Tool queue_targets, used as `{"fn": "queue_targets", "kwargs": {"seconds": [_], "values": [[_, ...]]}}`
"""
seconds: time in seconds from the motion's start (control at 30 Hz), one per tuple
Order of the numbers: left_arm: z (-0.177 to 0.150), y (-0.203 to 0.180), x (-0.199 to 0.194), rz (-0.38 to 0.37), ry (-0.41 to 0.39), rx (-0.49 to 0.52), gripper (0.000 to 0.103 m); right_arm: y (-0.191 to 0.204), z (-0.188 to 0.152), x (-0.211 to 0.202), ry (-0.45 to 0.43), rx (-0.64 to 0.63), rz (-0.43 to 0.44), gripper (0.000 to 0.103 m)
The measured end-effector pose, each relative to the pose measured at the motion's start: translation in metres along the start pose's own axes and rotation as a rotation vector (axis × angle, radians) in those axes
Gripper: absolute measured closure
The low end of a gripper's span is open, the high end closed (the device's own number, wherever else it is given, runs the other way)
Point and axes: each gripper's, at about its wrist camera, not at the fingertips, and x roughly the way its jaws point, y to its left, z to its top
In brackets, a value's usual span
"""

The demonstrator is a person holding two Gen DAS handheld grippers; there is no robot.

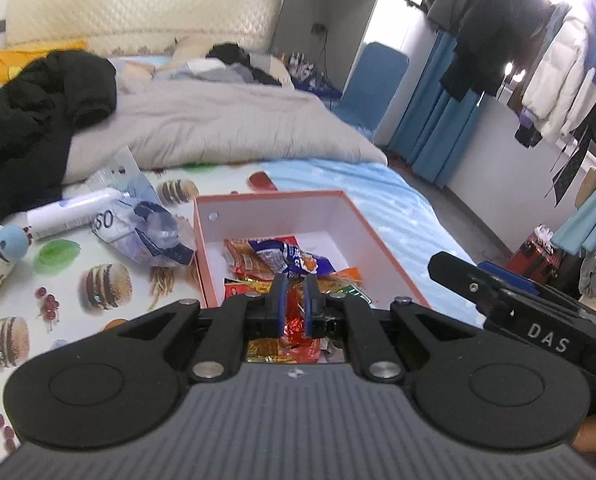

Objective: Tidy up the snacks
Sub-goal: 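Withdraw both open tools up and away from the pink box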

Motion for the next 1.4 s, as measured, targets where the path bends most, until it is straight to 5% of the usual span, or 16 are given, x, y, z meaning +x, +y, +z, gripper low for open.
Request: {"fn": "queue_targets", "kwargs": {"seconds": [0.33,0.6,0.93,1.4], "values": [[-0.027,-0.019,-0.085,0.02,-0.112,0.037,0.095,0.018,-0.007,-0.065,-0.083,-0.045,0.007,0.027],[-0.067,-0.015,-0.117,0.016,-0.108,0.011,0.095,0.026,-0.035,-0.098,-0.076,-0.056,-0.005,0.027],[-0.098,-0.012,-0.123,0.035,-0.093,0.007,0.095,0.021,-0.059,-0.11,-0.058,-0.058,-0.034,0.027],[-0.098,-0.002,-0.114,0.063,-0.077,0.003,0.095,0.025,-0.07,-0.107,-0.046,-0.045,-0.044,0.027]]}}
